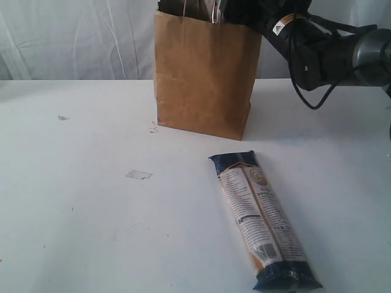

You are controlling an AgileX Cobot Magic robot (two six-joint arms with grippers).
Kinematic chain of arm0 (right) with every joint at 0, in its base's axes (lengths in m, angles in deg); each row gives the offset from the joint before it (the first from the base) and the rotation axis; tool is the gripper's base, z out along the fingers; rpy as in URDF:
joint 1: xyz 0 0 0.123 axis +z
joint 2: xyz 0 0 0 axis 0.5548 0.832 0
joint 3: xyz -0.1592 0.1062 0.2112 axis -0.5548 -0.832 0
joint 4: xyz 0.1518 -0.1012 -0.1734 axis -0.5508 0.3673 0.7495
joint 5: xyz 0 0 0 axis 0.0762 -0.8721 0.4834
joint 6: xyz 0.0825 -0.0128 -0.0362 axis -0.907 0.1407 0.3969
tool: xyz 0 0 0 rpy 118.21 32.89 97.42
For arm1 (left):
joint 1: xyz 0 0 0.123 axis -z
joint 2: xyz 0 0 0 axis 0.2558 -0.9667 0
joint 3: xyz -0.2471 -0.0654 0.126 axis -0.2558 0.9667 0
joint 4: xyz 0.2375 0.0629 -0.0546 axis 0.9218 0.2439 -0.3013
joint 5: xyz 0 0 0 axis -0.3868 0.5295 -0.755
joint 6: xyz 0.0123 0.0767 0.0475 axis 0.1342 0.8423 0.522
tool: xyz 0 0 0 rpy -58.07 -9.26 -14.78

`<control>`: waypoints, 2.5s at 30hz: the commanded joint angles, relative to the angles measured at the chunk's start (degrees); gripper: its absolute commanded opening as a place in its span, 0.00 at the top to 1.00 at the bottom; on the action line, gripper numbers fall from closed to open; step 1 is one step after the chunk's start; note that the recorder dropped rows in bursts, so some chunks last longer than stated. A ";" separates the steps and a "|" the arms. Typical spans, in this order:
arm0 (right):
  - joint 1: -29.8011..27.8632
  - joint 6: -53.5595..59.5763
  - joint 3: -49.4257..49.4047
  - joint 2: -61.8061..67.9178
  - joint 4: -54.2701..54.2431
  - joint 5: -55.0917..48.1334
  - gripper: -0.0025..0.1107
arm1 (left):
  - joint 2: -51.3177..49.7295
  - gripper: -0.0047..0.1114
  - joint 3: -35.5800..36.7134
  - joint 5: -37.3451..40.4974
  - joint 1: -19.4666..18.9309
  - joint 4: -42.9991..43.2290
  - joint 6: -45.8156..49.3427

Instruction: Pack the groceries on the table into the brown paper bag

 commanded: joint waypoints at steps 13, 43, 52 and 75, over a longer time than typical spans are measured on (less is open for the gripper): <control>0.10 0.73 0.58 -0.41 -0.08 2.00 0.44 | 0.48 0.96 0.15 0.07 0.36 -0.09 -0.11; 0.10 0.73 0.58 -0.78 -0.08 -4.58 0.15 | 0.48 0.96 0.15 0.07 0.36 -0.09 -0.11; 0.10 0.73 0.58 -6.58 0.35 -7.31 0.15 | 0.48 0.96 0.15 0.07 0.36 -0.09 -0.11; 0.99 24.74 0.15 -30.70 -12.08 -91.22 0.15 | 0.48 0.96 0.15 0.07 0.36 -0.09 -0.11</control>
